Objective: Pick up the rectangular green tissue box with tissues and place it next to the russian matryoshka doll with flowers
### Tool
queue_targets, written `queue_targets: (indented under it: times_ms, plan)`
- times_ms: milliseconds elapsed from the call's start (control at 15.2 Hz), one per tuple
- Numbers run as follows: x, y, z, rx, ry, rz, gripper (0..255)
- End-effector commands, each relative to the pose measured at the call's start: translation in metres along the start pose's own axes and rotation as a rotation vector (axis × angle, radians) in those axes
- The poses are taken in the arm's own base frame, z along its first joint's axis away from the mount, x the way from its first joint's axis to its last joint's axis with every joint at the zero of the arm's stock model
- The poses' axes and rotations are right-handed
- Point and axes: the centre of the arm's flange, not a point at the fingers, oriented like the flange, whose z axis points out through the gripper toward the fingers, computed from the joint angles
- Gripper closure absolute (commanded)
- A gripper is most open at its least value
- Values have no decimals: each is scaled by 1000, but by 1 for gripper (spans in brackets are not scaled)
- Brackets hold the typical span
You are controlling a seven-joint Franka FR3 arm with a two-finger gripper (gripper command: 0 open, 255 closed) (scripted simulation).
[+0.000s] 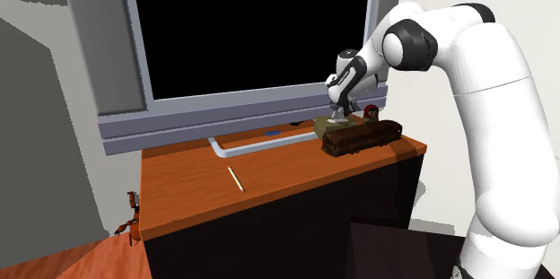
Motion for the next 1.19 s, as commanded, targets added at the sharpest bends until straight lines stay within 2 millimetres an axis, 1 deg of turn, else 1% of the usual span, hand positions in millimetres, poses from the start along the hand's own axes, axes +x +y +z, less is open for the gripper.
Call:
queue_targets:
  times_ms: [0,330,528,594,1122]
  plan:
    - [3,-3,3,7,0,-4,0]
    - [3,-2,3,7,0,-4,0]
    - [3,-2,-37,7,0,-4,0]
    - [3,-2,-47,7,0,-4,0]
    - [3,-2,-47,7,0,-4,0]
